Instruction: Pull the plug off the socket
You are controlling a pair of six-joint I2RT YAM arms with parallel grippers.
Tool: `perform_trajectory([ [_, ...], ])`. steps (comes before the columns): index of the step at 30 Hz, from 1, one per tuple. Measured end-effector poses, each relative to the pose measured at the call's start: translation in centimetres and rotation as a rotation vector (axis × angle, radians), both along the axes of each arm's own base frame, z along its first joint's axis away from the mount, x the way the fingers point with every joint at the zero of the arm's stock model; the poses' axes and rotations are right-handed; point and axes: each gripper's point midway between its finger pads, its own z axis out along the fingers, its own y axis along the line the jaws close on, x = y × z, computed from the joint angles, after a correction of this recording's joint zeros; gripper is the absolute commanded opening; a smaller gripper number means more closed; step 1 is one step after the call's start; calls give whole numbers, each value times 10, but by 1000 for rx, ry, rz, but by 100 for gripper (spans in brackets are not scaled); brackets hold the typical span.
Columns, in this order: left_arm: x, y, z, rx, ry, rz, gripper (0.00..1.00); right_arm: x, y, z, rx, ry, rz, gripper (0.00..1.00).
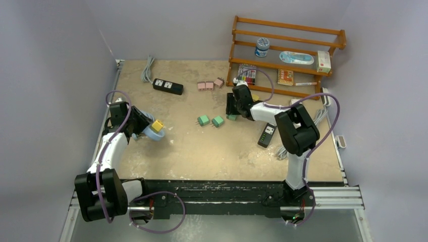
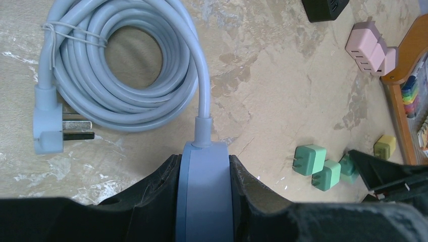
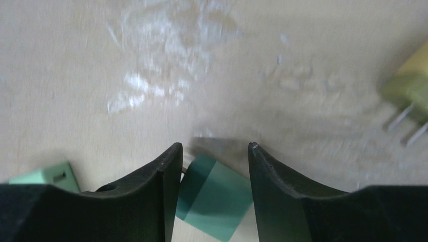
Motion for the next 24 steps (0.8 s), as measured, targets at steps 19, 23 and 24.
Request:
perform_trajectory([
  [19, 3, -40, 18, 27, -74, -124, 0, -25, 30, 60, 193, -115, 177, 61],
  [23, 3, -62, 32, 0, -130, -187, 0, -15, 56, 106, 291, -239, 289, 62],
  [24, 3, -65, 33, -5, -134, -194, 0, -14, 64, 116, 320, -260, 325, 62],
])
